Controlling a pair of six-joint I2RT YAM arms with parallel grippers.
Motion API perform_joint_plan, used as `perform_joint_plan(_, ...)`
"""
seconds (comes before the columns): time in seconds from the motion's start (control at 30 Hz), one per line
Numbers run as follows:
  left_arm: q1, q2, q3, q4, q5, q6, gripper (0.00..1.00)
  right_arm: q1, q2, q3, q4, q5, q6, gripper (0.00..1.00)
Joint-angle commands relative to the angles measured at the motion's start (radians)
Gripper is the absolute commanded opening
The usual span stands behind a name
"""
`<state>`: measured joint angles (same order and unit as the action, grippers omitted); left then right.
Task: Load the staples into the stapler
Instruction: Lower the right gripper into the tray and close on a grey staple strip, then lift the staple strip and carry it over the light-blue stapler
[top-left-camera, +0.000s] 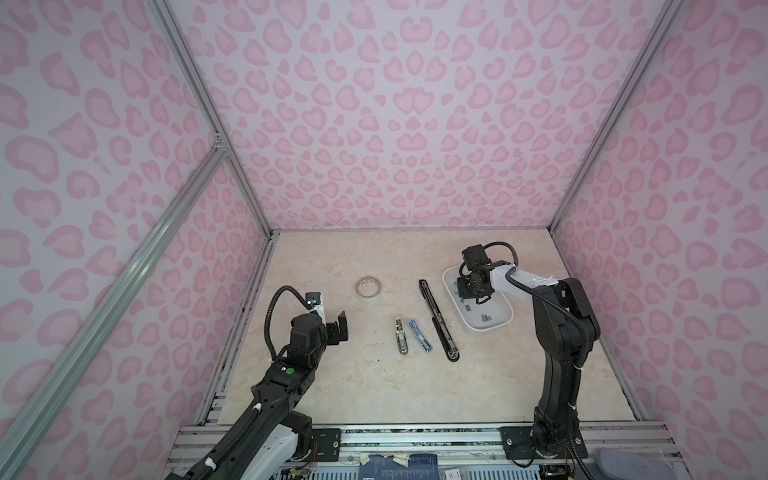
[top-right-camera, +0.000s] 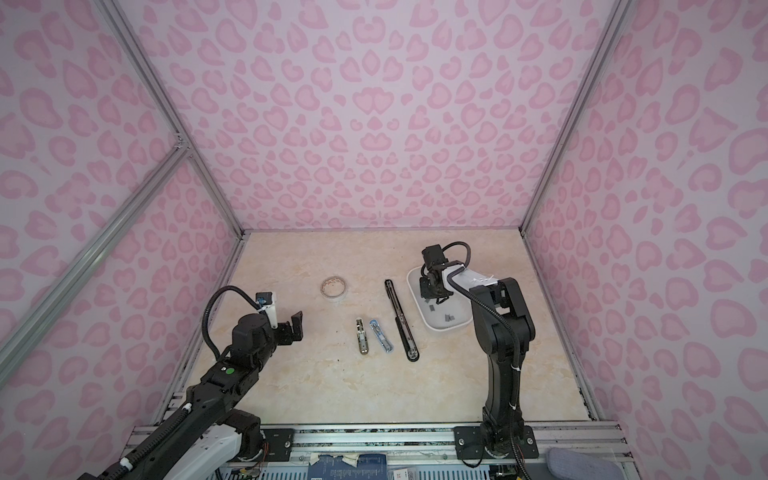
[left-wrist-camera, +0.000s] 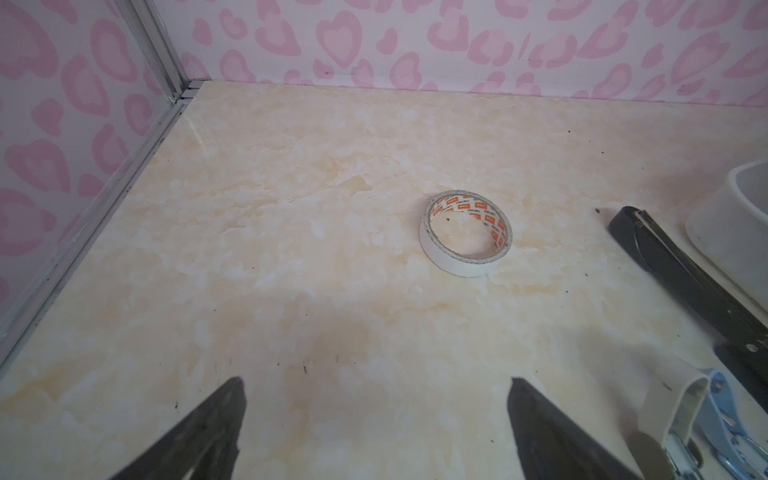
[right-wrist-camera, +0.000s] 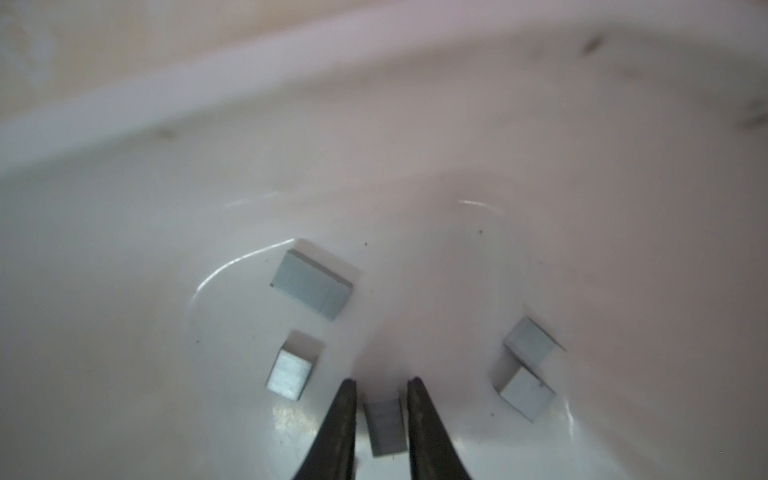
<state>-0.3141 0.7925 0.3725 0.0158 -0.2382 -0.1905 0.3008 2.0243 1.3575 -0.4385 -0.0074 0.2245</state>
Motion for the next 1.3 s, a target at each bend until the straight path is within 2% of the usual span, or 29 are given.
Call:
perform_joint_plan(0.0, 0.001, -0.006, 0.01, 0.02, 0.007, -0.002, 0.99, 0.001, 0.005, -0.012, -0.054, 0.011, -0.004, 0.23)
perform_joint_plan(0.3, 0.001, -0.004, 0.011, 0.019, 0.007, -0.003, 0.99, 0.003, 0.014, -0.012, -0.05, 0.0, -0.002, 0.15)
perform_joint_plan(0.63, 0.001, -0.019, 0.012, 0.013, 0.027, -0.024, 0.99, 0.002, -0.001, -0.014, -0.041, -0.006, -0.001, 0.14)
perform_joint_plan(0.8, 0.001, -0.021, 0.05, -0.006, 0.066, -0.04, 0.99, 0.003, -0.042, -0.012, -0.042, 0.0, -0.001, 0.13)
perform_joint_plan(0.93, 0.001, -0.057, 0.076, -0.047, 0.143, -0.058, 0.99, 0.003, -0.101, -0.014, -0.055, 0.007, -0.004, 0.14)
perform_joint_plan(1.07, 0.0, -0.107, 0.088, -0.083, 0.255, -0.127, 0.97, 0.02, -0.18, -0.034, -0.071, 0.034, -0.005, 0.13)
perform_joint_plan(1.27, 0.001, -0.077, 0.162, -0.173, 0.331, -0.302, 0.97, 0.119, -0.35, -0.113, -0.053, 0.069, -0.016, 0.13)
